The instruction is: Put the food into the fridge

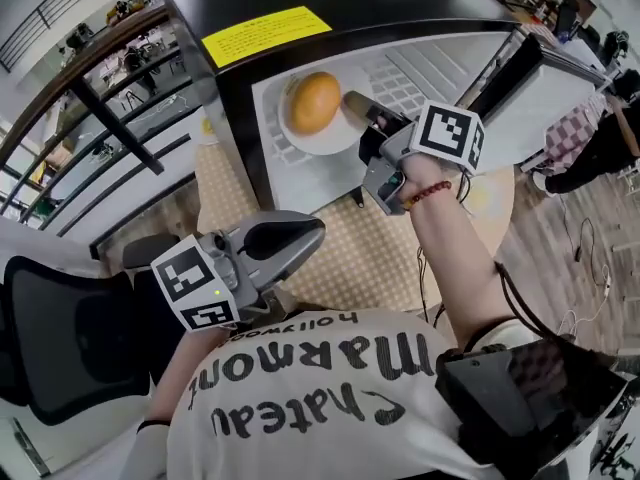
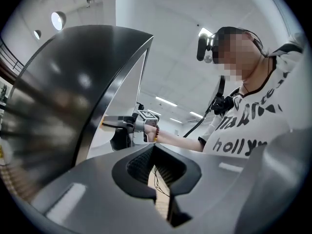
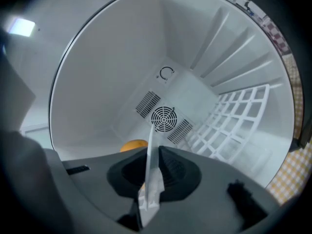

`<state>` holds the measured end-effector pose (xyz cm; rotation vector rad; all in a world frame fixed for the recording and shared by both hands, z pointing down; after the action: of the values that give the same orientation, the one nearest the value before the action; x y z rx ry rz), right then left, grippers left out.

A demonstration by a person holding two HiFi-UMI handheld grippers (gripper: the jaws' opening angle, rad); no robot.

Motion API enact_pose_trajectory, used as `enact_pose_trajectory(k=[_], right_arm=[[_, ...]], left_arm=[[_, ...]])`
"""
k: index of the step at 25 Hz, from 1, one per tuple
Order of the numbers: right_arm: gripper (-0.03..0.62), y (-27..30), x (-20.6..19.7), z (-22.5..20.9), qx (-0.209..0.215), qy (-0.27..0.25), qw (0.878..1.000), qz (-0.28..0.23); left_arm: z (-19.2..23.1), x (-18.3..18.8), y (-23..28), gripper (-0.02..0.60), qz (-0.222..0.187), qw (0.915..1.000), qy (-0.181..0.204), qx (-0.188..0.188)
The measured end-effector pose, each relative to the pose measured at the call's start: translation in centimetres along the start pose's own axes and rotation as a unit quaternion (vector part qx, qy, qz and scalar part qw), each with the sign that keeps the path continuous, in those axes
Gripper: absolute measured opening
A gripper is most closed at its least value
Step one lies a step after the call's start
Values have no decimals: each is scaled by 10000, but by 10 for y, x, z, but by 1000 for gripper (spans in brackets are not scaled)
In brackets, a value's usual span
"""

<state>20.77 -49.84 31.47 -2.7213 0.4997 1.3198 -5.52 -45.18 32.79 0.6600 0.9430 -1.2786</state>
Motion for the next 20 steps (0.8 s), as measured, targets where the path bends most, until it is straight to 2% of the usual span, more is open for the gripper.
enact_pose_trajectory(k=[7, 10, 20], right_arm=[[37, 18, 0, 6, -482, -760, 9951, 406], [37, 20, 0, 8, -700, -1068, 9904, 533], [66, 30, 2, 2, -1252, -2046, 9662, 939]], left_arm=[[4, 5, -3, 5, 54, 9992, -1, -390], [3, 8, -8, 5, 53, 9990, 22, -446], [7, 12, -18, 5, 27, 9985, -33, -547]])
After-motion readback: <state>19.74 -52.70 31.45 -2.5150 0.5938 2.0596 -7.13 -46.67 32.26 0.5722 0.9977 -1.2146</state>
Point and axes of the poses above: the fingertips, and each gripper's own axes: y forward along the fingers, z to its left, x out of its top, the point moved 9 cm from there along -y, backward along the fingers, and after that the axes turned 12 degrees about -y, right-handed, at the moved point
